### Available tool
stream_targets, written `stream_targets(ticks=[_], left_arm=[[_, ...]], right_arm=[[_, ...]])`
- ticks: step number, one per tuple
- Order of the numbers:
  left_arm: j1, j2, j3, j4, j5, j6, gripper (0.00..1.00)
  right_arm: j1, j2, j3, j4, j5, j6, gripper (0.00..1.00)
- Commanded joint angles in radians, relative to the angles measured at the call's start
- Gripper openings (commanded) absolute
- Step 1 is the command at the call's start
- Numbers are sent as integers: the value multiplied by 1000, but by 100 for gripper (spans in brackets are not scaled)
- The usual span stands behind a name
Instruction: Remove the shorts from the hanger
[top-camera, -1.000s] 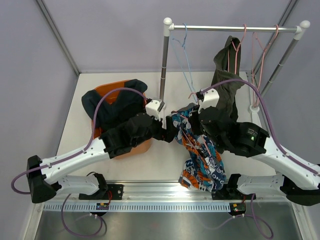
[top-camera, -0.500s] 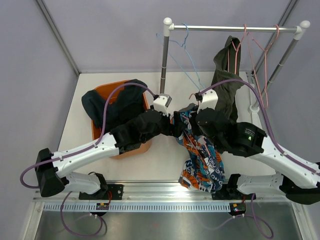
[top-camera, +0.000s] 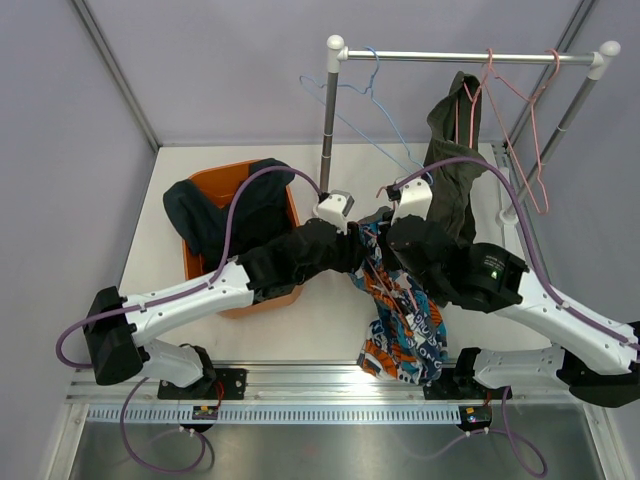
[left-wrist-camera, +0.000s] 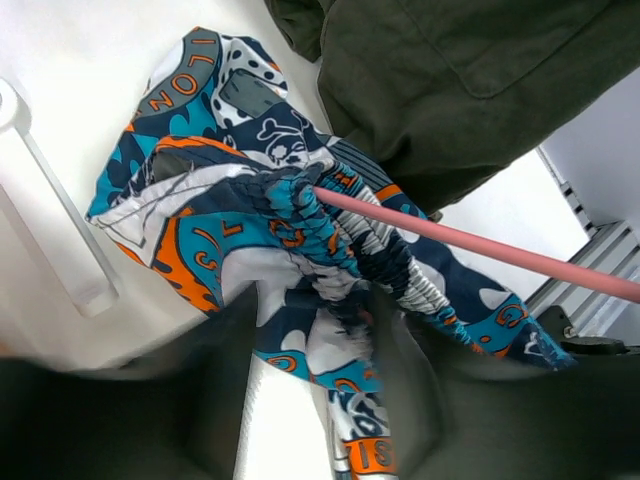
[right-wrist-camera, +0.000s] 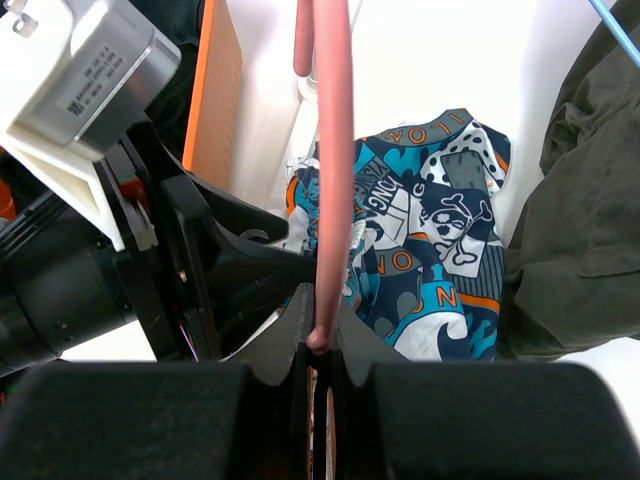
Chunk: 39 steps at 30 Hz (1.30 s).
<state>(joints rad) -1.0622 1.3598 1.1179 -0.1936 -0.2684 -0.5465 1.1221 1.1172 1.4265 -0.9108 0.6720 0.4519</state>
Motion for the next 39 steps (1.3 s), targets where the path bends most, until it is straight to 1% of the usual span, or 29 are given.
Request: stream_targets(ticks=[1, 2, 3, 7, 16, 24, 27, 29, 33, 36, 39], left_arm=[[-5, 2, 42, 30, -51, 11, 35], [-5, 2, 43, 26, -57, 16, 28], [-4, 4, 46, 23, -69, 20, 18], [13, 24, 79, -24, -138, 43, 0], [114, 73, 117, -64, -224, 10, 0], [197, 139, 141, -58, -216, 19, 0], [205, 160, 164, -47, -189, 28, 0], [205, 165, 160, -32, -134, 43, 0], [197, 170, 129, -9, 26, 56, 0], [168, 133, 73, 31, 69, 80, 0], [142, 95, 54, 16, 93, 112, 0]], right_arm=[[13, -3, 43, 30, 47, 5, 0], [15, -5, 43, 29, 47, 7, 0], [15, -8, 45, 29, 44, 5, 0], [19, -11, 55, 16, 41, 8, 0], [39, -45, 66, -30, 54, 19, 0], [44, -91, 45, -45, 47, 31, 0], [47, -97, 37, -45, 47, 33, 0], [45, -102, 29, -33, 49, 28, 0], [47, -100, 28, -2, 61, 4, 0], [47, -77, 35, 21, 63, -18, 0], [45, -56, 35, 52, 55, -35, 0]])
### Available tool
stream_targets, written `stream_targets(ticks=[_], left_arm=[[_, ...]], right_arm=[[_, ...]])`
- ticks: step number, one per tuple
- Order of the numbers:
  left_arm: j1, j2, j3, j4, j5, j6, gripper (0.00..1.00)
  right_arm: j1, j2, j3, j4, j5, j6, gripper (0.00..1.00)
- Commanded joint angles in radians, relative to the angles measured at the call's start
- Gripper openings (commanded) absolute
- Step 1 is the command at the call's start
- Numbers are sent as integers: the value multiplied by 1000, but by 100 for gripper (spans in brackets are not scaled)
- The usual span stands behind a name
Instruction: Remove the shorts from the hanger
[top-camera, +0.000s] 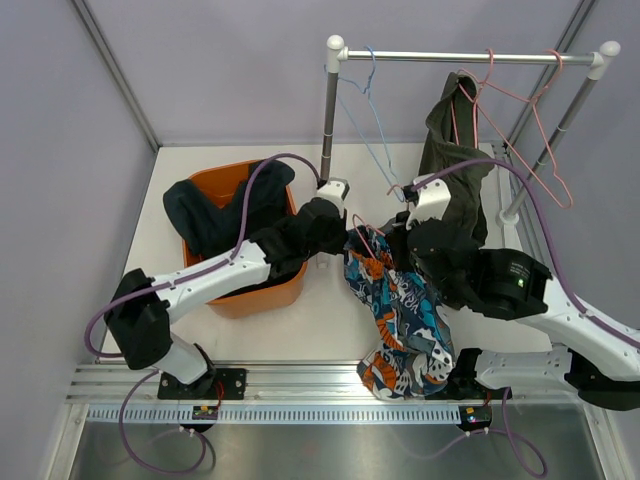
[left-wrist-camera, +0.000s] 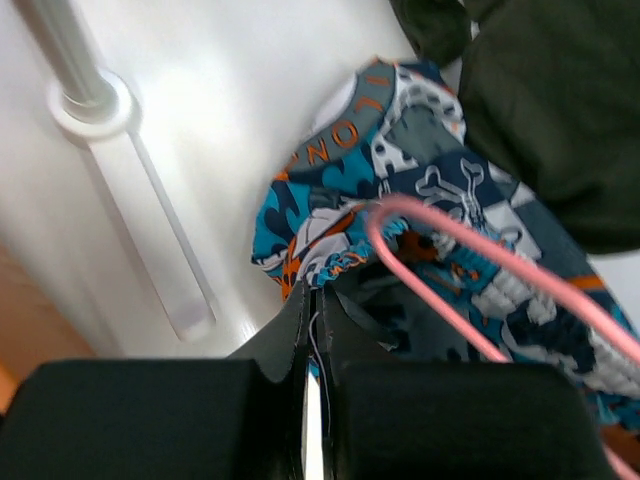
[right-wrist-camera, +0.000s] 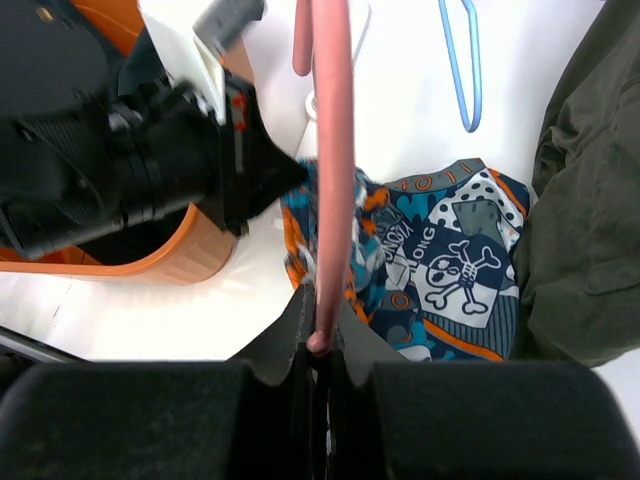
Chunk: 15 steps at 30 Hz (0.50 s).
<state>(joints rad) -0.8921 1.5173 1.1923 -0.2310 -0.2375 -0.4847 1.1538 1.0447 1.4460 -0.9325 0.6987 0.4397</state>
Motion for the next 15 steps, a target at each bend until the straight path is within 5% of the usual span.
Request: stream_targets(ticks=[1, 11, 15], left_arm=[[-31, -74, -23, 50, 76, 57, 0], [-143, -299, -68, 82, 174, 155, 0], [-194, -382, -57, 72, 358, 233, 0]], right_arm=[[15, 23, 17, 80, 25, -27, 0], [15, 57, 42, 167, 136, -108, 0], [12, 92, 54, 215, 183, -160, 0]])
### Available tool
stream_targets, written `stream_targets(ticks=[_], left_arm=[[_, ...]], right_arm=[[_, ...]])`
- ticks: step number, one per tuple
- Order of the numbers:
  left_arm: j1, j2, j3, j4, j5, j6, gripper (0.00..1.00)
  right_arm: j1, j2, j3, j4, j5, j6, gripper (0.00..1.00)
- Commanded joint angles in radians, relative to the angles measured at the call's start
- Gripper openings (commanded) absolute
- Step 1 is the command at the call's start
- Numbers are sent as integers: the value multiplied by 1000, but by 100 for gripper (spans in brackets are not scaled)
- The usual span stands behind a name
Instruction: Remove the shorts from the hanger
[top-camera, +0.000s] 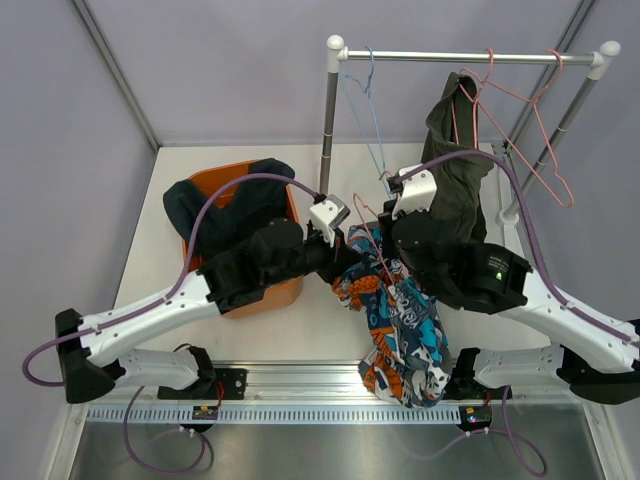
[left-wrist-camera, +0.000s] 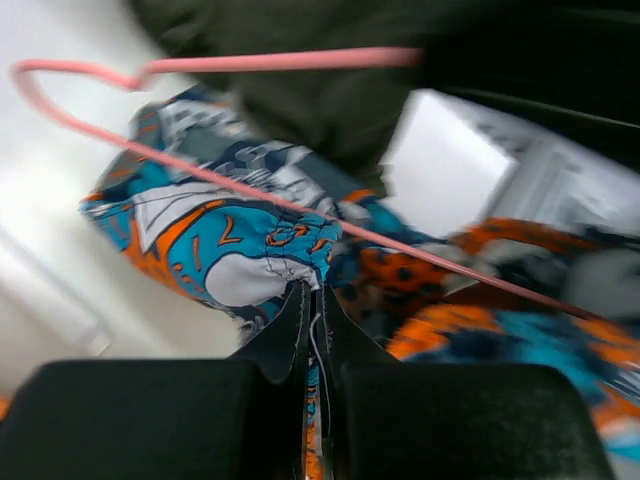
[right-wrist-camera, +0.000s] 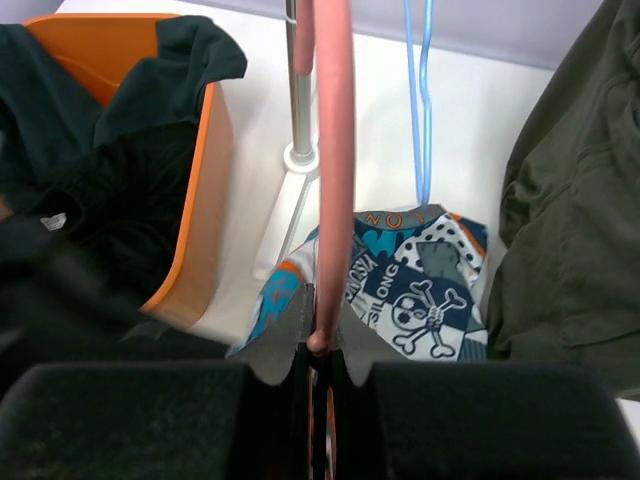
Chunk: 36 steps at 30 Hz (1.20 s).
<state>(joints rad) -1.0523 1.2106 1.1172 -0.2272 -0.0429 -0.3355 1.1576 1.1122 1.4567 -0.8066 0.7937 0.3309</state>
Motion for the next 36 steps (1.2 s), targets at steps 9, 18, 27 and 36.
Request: stream_targets(ticks=[9, 18, 27, 36], left_arm=[[-201, -144, 64, -4, 394, 223, 0], [-206, -218, 160, 35, 49, 302, 0], [-120, -100, 749, 87, -399, 660, 0], [-32, 64, 1021, 401, -393, 1011, 0]], right_arm=[[-10, 135, 142, 173, 127, -153, 0], [-32, 112, 298, 138, 239, -254, 0], [-32, -2, 283, 34, 236, -194, 0], [-33, -63, 272, -20, 213, -153, 0]])
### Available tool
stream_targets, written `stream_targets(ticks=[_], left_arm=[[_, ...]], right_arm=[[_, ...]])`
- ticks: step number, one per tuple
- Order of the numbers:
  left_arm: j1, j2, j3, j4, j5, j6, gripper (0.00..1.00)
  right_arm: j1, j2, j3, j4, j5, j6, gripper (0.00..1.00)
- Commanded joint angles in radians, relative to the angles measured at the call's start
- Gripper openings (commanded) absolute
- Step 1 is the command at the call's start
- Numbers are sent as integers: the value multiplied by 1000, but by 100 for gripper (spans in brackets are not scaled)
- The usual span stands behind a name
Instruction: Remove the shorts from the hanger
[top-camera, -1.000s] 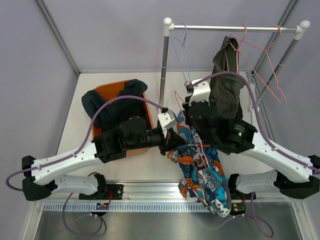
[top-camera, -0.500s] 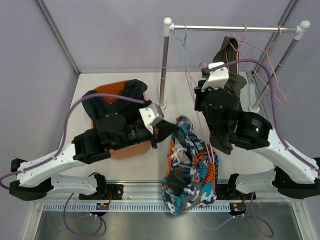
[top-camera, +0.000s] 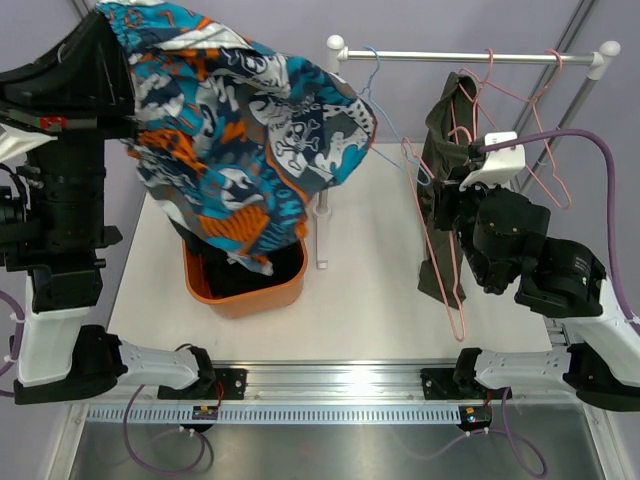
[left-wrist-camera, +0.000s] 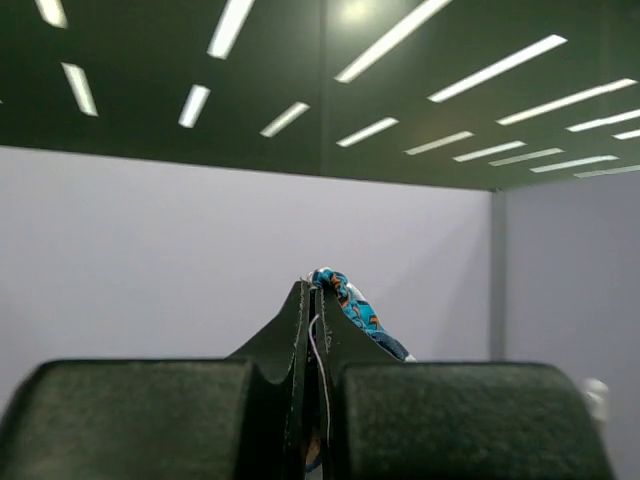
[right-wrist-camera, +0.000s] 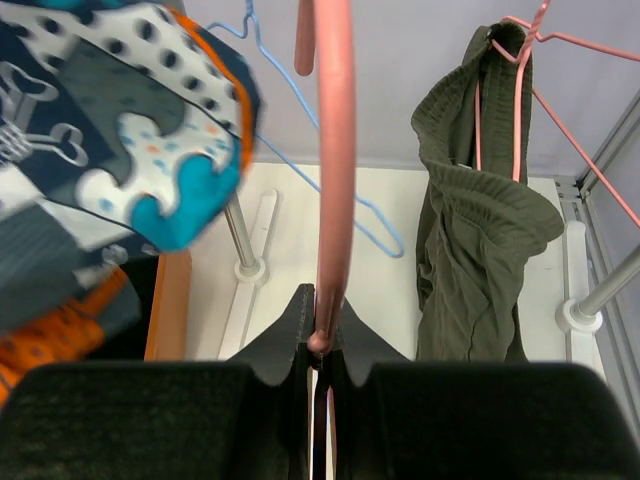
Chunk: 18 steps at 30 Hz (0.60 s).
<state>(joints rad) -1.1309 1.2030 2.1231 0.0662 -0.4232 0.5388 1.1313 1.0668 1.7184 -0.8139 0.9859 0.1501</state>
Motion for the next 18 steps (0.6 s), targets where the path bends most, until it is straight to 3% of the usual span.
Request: stream_targets(ticks=[1, 7, 11, 13, 16, 18], left_arm=[[118, 73, 8, 71, -2, 109, 0], [435, 7, -353, 6, 161, -294, 0], [578, 26, -500, -34, 323, -543, 0], [637, 55, -485, -104, 351, -608, 0], [710, 165, -239, -286, 377, -689, 0], [747, 237, -152, -365, 368, -723, 0]], right_arm=[[-5, -24, 7, -17, 19, 32, 0], [-7, -42, -39, -19, -3, 58, 0], [-7, -50, -69, -24, -19, 78, 0], [-7, -54, -83, -28, -26, 89, 0], [-7, -57, -97, -37, -33, 100, 0], [-5, -61, -111, -28, -35, 105, 0]])
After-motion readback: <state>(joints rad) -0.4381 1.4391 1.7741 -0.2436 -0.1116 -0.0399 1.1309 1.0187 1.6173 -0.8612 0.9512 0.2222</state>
